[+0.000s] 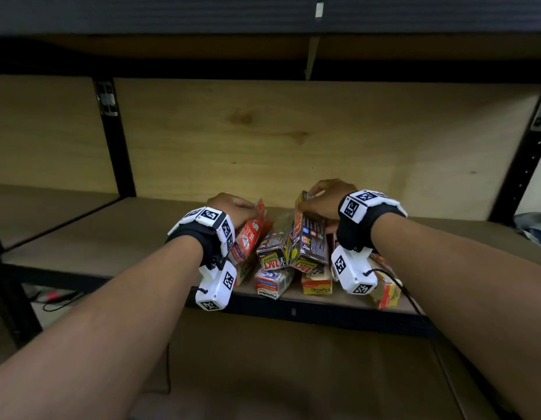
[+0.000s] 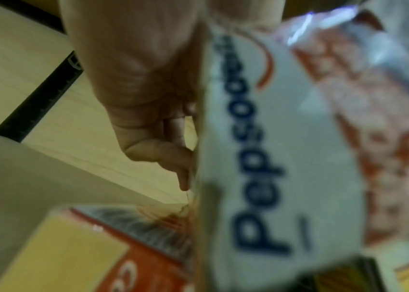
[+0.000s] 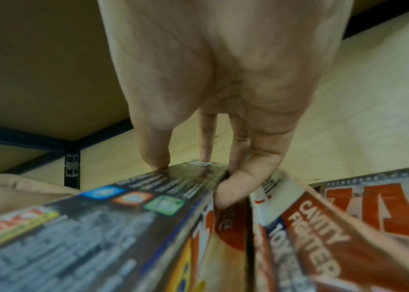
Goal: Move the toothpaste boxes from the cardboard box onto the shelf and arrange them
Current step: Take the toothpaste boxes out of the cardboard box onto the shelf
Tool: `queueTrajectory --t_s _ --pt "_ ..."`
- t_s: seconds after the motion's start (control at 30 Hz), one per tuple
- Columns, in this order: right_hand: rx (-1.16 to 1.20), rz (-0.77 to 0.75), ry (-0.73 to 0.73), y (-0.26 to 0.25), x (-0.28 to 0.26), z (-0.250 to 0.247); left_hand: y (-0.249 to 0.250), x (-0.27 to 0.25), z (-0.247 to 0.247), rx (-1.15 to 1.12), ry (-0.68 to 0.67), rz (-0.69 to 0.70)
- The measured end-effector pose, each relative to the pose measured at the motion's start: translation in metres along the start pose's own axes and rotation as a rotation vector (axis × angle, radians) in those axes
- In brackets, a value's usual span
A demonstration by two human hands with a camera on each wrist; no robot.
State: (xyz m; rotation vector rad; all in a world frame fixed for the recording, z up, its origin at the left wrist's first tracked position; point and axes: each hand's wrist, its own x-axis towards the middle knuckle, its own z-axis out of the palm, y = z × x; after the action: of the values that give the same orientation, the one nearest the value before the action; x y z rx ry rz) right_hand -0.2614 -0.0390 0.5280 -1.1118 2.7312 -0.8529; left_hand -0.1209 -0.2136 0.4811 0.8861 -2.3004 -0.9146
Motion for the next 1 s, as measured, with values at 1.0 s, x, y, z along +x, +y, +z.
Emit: queueTrajectory --t_s 1.0 --pt "-0.075 -0.010 -0.114 0.026 -0.096 -0.028 0.045 -0.111 -0.026 0.337 0.010 0.043"
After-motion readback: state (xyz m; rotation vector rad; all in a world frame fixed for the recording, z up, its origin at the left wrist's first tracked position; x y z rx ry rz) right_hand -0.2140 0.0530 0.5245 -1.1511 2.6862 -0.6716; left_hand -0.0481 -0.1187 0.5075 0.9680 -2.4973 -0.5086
